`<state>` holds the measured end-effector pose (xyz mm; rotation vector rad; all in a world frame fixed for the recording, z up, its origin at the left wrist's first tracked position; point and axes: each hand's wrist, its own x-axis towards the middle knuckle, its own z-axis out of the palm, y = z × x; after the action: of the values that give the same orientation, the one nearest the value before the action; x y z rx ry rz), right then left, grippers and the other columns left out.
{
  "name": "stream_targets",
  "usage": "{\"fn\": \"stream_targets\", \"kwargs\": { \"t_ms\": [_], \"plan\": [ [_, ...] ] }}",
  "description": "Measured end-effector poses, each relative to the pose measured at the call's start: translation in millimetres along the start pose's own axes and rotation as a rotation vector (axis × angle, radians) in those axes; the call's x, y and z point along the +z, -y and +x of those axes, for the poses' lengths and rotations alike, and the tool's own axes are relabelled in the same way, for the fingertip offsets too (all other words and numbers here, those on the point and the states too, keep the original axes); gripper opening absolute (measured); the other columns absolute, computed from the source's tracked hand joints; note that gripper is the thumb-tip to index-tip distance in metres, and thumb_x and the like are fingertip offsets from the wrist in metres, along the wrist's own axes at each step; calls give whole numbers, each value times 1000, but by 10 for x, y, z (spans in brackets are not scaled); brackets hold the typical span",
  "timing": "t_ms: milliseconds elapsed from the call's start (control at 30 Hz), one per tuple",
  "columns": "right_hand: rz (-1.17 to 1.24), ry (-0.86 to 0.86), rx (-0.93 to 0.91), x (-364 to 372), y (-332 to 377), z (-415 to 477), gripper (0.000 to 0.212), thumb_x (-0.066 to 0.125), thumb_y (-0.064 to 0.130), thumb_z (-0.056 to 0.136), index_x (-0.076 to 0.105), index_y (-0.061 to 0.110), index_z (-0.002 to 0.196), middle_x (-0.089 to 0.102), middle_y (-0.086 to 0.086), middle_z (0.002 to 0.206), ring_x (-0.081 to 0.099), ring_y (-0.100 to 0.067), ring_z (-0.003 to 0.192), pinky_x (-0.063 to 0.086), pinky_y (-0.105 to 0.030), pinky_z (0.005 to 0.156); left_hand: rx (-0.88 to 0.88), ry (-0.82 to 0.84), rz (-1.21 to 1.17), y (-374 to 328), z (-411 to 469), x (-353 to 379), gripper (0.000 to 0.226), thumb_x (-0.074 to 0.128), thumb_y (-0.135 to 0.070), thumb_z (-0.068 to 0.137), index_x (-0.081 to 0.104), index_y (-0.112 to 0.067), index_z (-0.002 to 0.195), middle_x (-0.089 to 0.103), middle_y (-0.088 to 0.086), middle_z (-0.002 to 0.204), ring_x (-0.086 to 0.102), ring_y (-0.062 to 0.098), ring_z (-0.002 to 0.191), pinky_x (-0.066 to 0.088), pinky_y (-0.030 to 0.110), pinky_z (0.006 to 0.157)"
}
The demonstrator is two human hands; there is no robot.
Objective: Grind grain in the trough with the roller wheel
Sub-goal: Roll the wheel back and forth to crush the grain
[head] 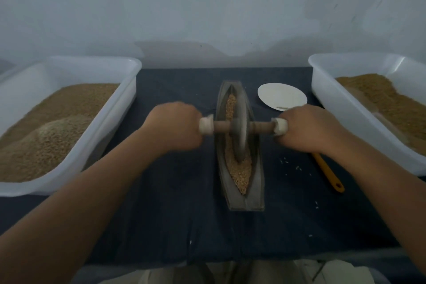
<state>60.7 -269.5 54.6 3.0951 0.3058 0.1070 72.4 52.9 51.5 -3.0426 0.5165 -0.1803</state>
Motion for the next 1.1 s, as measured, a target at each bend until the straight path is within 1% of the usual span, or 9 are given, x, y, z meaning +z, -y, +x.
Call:
{"fn": "stream_targets", "kwargs": {
  "t_ms": [100, 200, 367, 433, 500, 667, 833, 1000, 1100],
  "plan": [
    [9, -203, 60, -40, 125, 300, 25, 62, 44, 82, 53, 25, 68, 55, 6, 67, 57, -22, 65, 52, -36, 62, -107, -31, 7, -7, 457, -116, 31, 62, -52, 81, 57, -23, 71, 63, -6, 76, 59, 24, 68, 50, 35, 66],
    [-23, -160, 83, -158, 189, 449, 23, 64, 36, 83, 51, 26, 68, 54, 6, 68, 55, -21, 65, 49, -36, 62, -127, 24, -40, 10, 555, -147, 27, 63, -49, 83, 63, -22, 78, 66, -3, 79, 63, 24, 71, 52, 36, 68],
    [22, 87, -19, -126, 55, -109, 37, 48, 64, 65, 63, 31, 71, 62, 6, 60, 58, -9, 57, 46, -31, 51, 16, 45, -33, -10, -192, -34, 20, 60, -48, 74, 58, -29, 68, 58, -11, 65, 58, 14, 60, 43, 28, 54],
    [47, 122, -31, -60, 7, -262, 39, 43, 70, 56, 65, 44, 75, 64, 23, 64, 58, -5, 51, 42, -29, 46, 50, -29, -7, -24, -376, -6, 22, 57, -51, 70, 52, -30, 63, 52, -11, 57, 49, 9, 51, 31, 23, 48],
    [23, 33, -8, -3, -12, -138, 38, 49, 68, 67, 64, 33, 66, 61, 8, 56, 57, -7, 53, 41, -28, 48, 34, -21, -5, -21, -227, -46, 23, 58, -49, 71, 52, -29, 63, 53, -10, 60, 48, 10, 52, 31, 24, 49],
    [-7, -281, 62, -11, 115, 420, 30, 57, 48, 82, 50, 26, 63, 49, 9, 61, 43, -13, 54, 34, -28, 53, -123, 2, -27, -10, 497, -140, 29, 60, -48, 84, 56, -22, 70, 65, -2, 78, 63, 27, 72, 50, 35, 67],
    [-15, -158, 19, -165, 118, 299, 23, 62, 44, 80, 52, 27, 68, 55, 8, 66, 50, -12, 60, 46, -32, 56, -99, 60, -81, -23, 274, -64, 25, 61, -47, 81, 58, -24, 71, 62, -6, 75, 64, 24, 72, 48, 33, 65],
    [26, 213, -73, -218, 31, -128, 23, 55, 58, 66, 66, 37, 70, 65, 19, 61, 59, -5, 52, 38, -27, 47, -13, 103, -108, 54, -321, 102, 25, 57, -54, 67, 57, -29, 63, 58, -10, 58, 56, 8, 54, 38, 26, 48],
    [28, 115, 3, -159, 41, 99, 29, 59, 56, 75, 63, 30, 65, 63, 7, 62, 60, -9, 61, 42, -29, 52, -40, 72, -80, 10, -40, 41, 24, 58, -51, 71, 59, -28, 67, 61, -9, 64, 60, 13, 60, 45, 28, 54]
  ]
}}
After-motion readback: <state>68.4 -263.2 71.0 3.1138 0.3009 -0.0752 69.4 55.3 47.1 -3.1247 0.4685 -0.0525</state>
